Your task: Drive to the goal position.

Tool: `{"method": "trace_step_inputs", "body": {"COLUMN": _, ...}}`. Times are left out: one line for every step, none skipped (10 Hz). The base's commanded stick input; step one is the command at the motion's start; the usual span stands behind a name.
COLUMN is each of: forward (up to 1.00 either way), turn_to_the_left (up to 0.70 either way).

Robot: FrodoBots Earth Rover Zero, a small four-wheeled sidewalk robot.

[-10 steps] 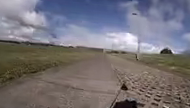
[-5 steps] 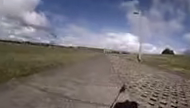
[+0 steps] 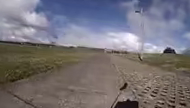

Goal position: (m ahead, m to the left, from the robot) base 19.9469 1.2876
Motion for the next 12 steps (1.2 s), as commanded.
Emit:
{"method": "trace_step_inputs", "body": {"forward": 0.85, "turn_to_the_left": -0.01}}
{"method": "trace_step_inputs", "body": {"forward": 0.85, "turn_to_the_left": -0.02}}
{"method": "trace_step_inputs", "body": {"forward": 0.85, "turn_to_the_left": -0.06}}
{"method": "trace_step_inputs", "body": {"forward": 0.85, "turn_to_the_left": -0.2}}
{"method": "trace_step_inputs", "body": {"forward": 0.85, "turn_to_the_left": -0.34}}
{"method": "trace_step_inputs", "body": {"forward": 0.85, "turn_to_the_left": -0.34}}
{"method": "trace_step_inputs", "body": {"forward": 0.85, "turn_to_the_left": -0.34}}
{"method": "trace_step_inputs", "body": {"forward": 0.85, "turn_to_the_left": -0.14}}
{"method": "trace_step_inputs", "body": {"forward": 0.85, "turn_to_the_left": -0.05}}
{"method": "trace_step_inputs", "body": {"forward": 0.85, "turn_to_the_left": 0.0}}
{"method": "trace_step_inputs", "body": {"forward": 0.85, "turn_to_the_left": 0.0}}
{"method": "trace_step_inputs", "body": {"forward": 0.85, "turn_to_the_left": 0.0}}
